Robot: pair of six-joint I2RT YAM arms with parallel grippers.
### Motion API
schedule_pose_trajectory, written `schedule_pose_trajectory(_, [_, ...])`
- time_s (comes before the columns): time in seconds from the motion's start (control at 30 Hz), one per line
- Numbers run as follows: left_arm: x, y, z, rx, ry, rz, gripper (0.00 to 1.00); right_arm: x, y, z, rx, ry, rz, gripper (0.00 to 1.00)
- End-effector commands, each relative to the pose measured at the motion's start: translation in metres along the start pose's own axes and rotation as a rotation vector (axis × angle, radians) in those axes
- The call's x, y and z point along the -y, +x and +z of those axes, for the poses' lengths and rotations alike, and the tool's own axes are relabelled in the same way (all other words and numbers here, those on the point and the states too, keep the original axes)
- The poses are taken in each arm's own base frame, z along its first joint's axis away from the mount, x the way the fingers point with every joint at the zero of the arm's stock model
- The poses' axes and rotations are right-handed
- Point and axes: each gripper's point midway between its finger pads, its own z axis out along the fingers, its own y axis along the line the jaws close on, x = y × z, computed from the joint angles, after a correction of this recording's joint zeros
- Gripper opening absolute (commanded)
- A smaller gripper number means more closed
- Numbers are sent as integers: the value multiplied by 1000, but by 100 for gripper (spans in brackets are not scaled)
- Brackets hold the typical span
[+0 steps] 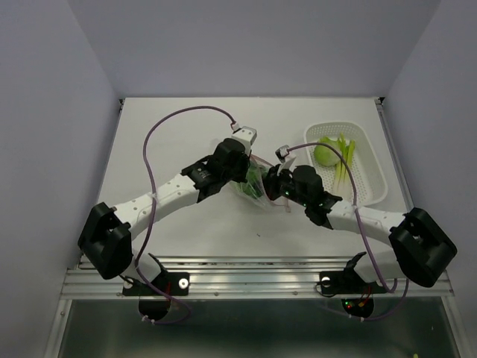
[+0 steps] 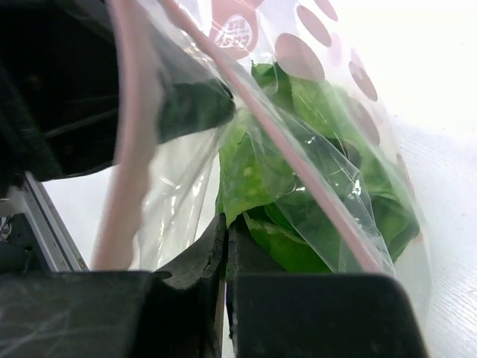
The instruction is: Open the zip-top bag and remove the fake food
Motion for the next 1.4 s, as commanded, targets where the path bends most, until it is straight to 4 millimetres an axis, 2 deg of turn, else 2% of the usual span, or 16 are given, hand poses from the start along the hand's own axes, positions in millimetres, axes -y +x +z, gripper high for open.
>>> schedule_pose_trajectory(0.0, [9,-44,-30,134,75,-20,26,-18,-36,8,87,-45,-52,1])
schedule_pose_trajectory(0.1, [6,-40,-36,144,67,-38,40,-22,-42,8,95,-59,-52,1])
schedule_pose_trajectory(0.13, [4,-40,-37,149,61,-44,51,-23,-42,8,94,-62,-46,1])
schedule_pose_trajectory(0.2, [-2,-39,-44,161,39,-62,63,-27,-45,5,100,-76,-46,1])
schedule_pose_trajectory(0.27, [-7,-37,-50,165,21,-95,83,-29,-42,2,92,-92,-52,1])
schedule_pose_trajectory(0.3, [-12,-42,-58,188,5,-113,99,-30,-41,0,90,-96,-56,1])
schedule_pose_trajectory(0.43, [-31,-46,-80,232,-47,-218,99,-37,-35,-13,84,-141,-82,1])
schedule_pose_trajectory(0.47, [-44,-47,-86,241,-80,-269,99,-36,-26,-16,67,-148,-90,1])
schedule_pose_trajectory(0.57, [-70,-48,-89,247,-146,-351,99,-37,-23,-25,67,-160,-105,1])
schedule_pose_trajectory(0.6, [-86,-49,-87,245,-178,-395,99,-37,-14,-28,49,-169,-107,1])
schedule_pose_trajectory(0.7, [-114,-41,-73,189,-219,-482,99,-38,-6,-35,37,-188,-123,1])
schedule_pose_trajectory(0.83, [-135,-28,-47,127,-232,-559,99,-35,1,-39,29,-190,-130,1])
schedule_pose_trajectory(0.87, [-138,-21,-37,103,-233,-573,99,-35,3,-40,25,-190,-132,1])
schedule_pose_trajectory(0.93, [-138,-24,-26,103,-194,-610,99,-32,9,-40,9,-186,-138,1])
schedule_pose_trajectory(1.17, [-128,-14,14,20,-109,-638,99,-31,11,-40,7,-188,-152,1])
schedule_pose_trajectory(1.37, [-109,4,23,-30,-11,-675,99,-22,9,-38,19,-135,-147,1])
